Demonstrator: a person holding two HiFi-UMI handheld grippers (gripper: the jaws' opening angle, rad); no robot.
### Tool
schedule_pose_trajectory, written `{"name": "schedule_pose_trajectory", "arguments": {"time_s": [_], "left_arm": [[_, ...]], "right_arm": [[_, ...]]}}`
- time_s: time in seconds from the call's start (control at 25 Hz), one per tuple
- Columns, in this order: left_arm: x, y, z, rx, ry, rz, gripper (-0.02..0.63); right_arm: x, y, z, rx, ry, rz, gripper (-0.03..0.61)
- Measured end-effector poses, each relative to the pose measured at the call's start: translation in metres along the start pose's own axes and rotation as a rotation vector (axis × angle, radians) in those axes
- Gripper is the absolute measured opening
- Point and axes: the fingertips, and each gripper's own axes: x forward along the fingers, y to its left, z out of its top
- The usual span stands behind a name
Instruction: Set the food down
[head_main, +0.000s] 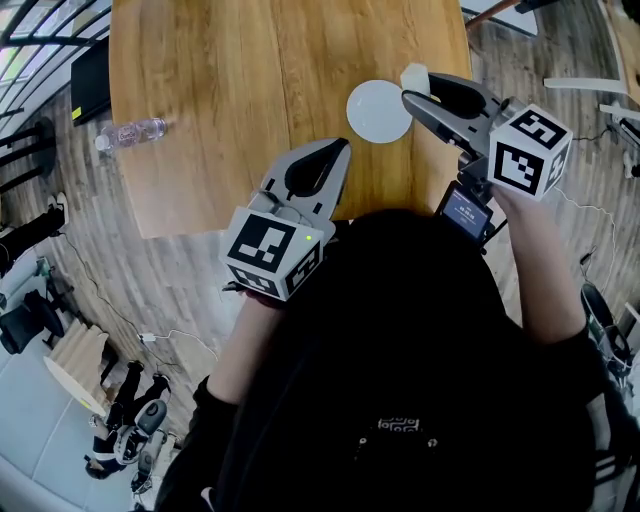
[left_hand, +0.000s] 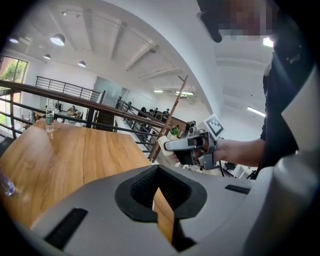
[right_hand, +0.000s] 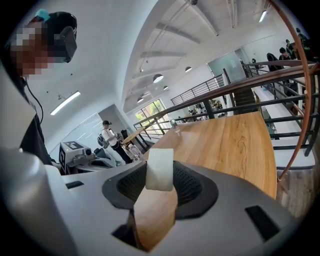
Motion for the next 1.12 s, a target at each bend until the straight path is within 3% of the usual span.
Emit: {"name": "schedule_pose_trajectory", "arguments": {"time_s": [1.12], "left_arm": [[-0.005,0.002,-0.020,-0.107,-0.021,0.078,-0.002]], "right_arm": [[0.036,-0.042,-0.053,0.022,0.157,-0.003,0.175]]}}
